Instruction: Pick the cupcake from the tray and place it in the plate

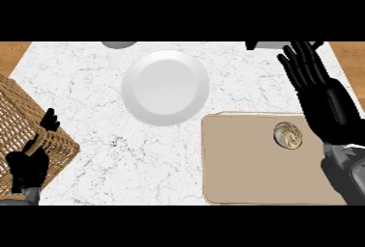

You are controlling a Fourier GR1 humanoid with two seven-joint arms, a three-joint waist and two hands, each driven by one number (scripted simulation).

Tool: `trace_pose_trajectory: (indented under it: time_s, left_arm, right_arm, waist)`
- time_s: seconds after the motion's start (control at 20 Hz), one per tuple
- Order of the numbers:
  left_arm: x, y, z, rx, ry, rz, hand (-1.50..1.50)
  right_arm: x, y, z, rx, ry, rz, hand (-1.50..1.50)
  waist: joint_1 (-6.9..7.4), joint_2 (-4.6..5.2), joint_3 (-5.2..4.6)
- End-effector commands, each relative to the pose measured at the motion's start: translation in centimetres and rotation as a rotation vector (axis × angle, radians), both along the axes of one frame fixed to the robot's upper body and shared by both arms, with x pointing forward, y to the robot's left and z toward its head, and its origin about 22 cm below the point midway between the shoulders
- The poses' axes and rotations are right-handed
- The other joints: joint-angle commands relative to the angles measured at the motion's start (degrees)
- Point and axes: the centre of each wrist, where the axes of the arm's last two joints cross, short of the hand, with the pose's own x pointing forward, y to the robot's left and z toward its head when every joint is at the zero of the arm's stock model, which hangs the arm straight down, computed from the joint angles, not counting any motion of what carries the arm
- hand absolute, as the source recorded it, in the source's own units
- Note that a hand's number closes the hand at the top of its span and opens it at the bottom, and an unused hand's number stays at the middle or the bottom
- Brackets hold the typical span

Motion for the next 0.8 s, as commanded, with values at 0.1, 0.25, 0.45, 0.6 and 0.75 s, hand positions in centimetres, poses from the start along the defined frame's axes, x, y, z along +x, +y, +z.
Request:
trace_pose_trajectory:
  time_s: [0.1, 0.25, 0.45, 0.6, 0.75]
  left_arm:
    - [1.5, -1.2, -0.5, -0.027, -0.041, -0.087, 0.0]
    - [2.5, -3.4, 1.2, -0.059, -0.067, -0.187, 0.0]
    - [1.9, -4.3, -0.2, -0.114, -0.02, -0.2, 0.0]
    - [1.2, -2.3, 0.3, -0.108, 0.002, -0.203, 0.0]
    - [1.6, -3.3, -1.0, -0.129, 0.003, -0.196, 0.0]
  right_arm:
    - [1.4, 3.2, -1.8, -0.086, 0.206, 0.099, 1.5]
    - [2.3, 2.5, -5.5, -0.142, 0.411, 0.131, 1.5]
    - [0.1, 2.4, -10.1, -0.307, 0.118, -0.269, -1.5]
    - [-2.2, 0.6, -14.8, -0.314, 0.028, -0.258, -1.5]
    - [-3.9, -0.9, -15.1, -0.329, -0.031, -0.229, -1.5]
  waist:
    - [-1.13, -1.03, 1.18]
    - [-0.49, -0.75, 1.25]
    - [-1.78, -0.95, 1.3]
    - [-1.65, -1.01, 1.37]
    - [-2.66, -1.21, 1.27]
